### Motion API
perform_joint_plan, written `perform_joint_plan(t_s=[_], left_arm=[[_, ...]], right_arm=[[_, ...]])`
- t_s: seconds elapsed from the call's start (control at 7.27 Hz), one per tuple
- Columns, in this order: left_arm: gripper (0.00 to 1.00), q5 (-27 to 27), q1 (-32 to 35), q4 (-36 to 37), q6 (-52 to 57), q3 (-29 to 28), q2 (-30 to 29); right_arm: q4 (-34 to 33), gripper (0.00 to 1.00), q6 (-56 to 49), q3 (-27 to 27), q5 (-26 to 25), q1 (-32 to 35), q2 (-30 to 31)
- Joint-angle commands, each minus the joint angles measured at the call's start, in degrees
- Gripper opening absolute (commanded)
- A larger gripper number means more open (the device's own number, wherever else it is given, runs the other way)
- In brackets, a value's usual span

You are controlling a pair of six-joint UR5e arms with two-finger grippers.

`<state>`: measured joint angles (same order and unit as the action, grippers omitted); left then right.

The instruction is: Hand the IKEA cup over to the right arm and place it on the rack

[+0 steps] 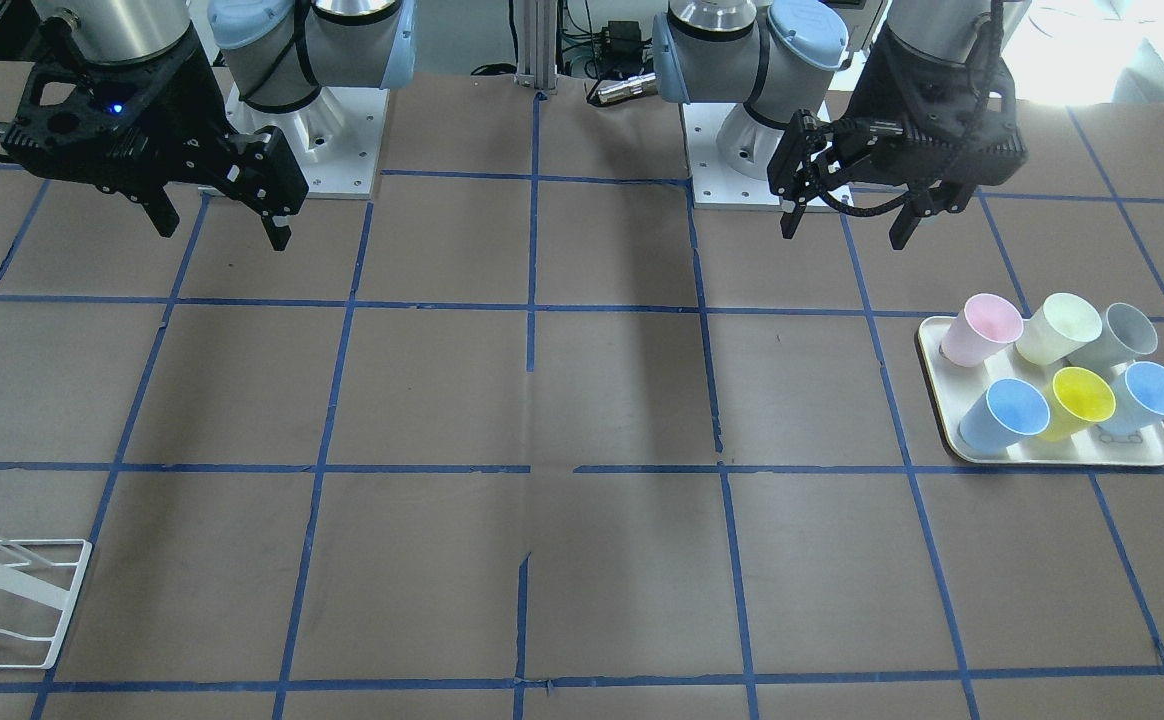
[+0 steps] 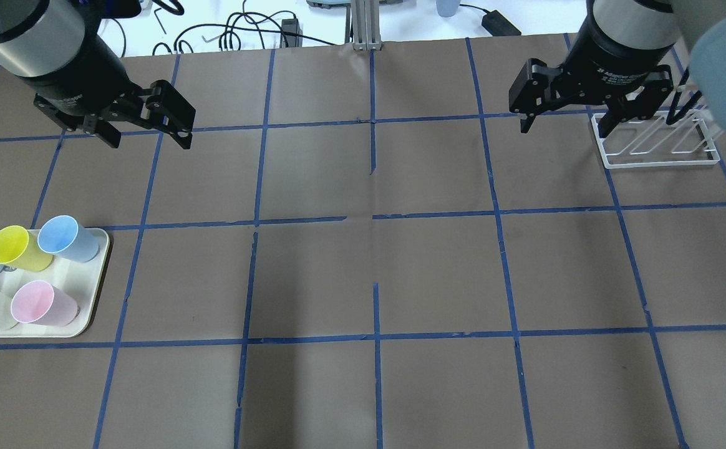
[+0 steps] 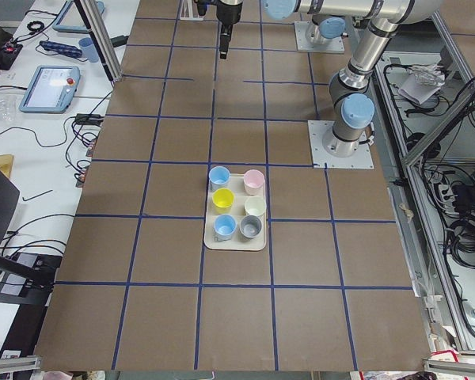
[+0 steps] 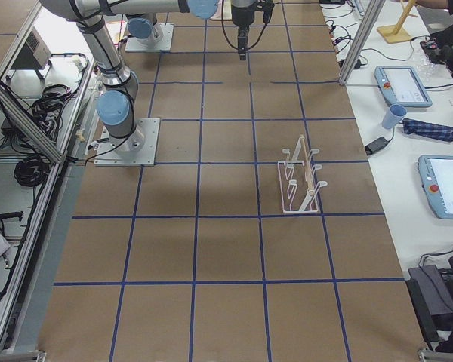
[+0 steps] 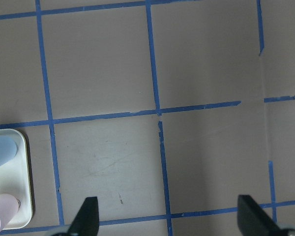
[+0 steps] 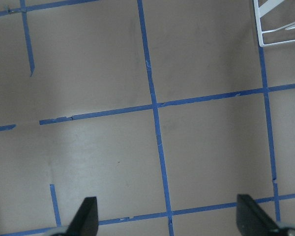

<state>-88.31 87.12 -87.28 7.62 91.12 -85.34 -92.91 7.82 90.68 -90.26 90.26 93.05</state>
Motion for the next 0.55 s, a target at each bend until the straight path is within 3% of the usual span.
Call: perform_joint_plan(t_s=[0.0, 0.41], left_arm=[[1.0, 0.0, -0.1, 0.0, 0.0, -0.1, 0.0], [1.0, -0.9, 0.0, -0.1, 0.1, -0.1, 0.0]], right_arm=[[-0.1, 1.0, 0.0, 0.0, 0.0, 0.0, -0.2], [0.0, 1.0, 0.0, 0.2, 0.0, 0.0, -0.1]])
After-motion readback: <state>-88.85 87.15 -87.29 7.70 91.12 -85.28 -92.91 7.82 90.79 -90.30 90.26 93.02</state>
